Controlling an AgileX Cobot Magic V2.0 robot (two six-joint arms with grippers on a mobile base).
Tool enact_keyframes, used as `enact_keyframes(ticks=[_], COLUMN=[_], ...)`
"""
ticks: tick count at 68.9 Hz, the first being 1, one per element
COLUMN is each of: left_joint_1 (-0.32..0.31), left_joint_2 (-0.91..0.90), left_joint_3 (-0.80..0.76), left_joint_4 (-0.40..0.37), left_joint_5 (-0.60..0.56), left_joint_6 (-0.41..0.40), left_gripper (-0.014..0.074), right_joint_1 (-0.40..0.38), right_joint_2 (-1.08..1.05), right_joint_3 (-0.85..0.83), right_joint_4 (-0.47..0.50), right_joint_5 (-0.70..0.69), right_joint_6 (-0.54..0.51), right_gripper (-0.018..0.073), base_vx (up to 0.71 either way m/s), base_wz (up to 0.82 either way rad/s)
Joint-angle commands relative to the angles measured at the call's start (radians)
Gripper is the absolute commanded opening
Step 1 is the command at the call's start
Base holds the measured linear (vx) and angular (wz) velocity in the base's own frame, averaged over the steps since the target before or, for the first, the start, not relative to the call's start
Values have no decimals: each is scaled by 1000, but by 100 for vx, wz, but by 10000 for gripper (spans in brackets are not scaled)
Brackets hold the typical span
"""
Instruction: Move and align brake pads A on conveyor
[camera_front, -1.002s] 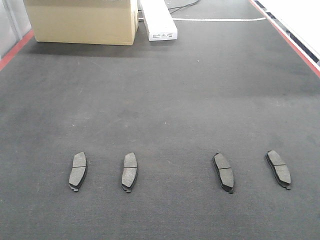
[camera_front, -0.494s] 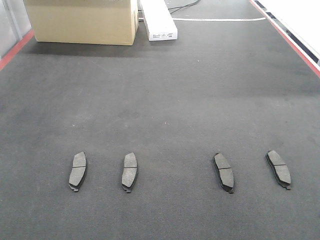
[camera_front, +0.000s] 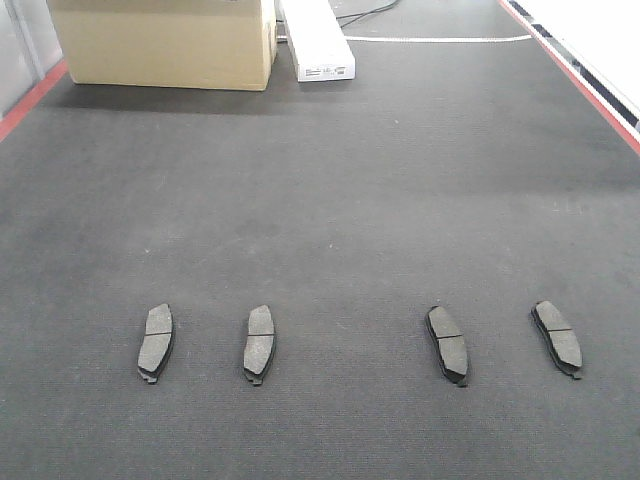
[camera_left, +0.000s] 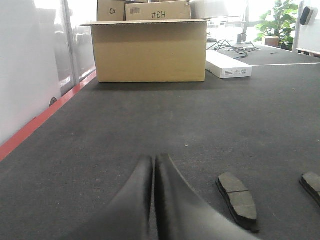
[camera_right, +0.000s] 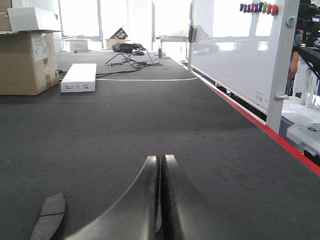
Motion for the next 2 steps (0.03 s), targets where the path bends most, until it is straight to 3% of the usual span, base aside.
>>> enact_keyframes(ticks=[1, 2], left_joint_1=[-3, -3], left_joint_2=[-14, -14], left_joint_3=[18, 18], left_joint_4=[-10, -10], left_joint_5=[-67, -67], left_joint_6=[1, 1], left_gripper=[-6, -6], right_joint_1=[-7, -7], right_joint_2=[-13, -13], right_joint_3=[12, 12], right_joint_4=[-10, -10], right_joint_5=[-76, -76], right_joint_6=[-5, -5], right_gripper=[-12, -12], base_vx=[0, 0], base_wz=[0, 0])
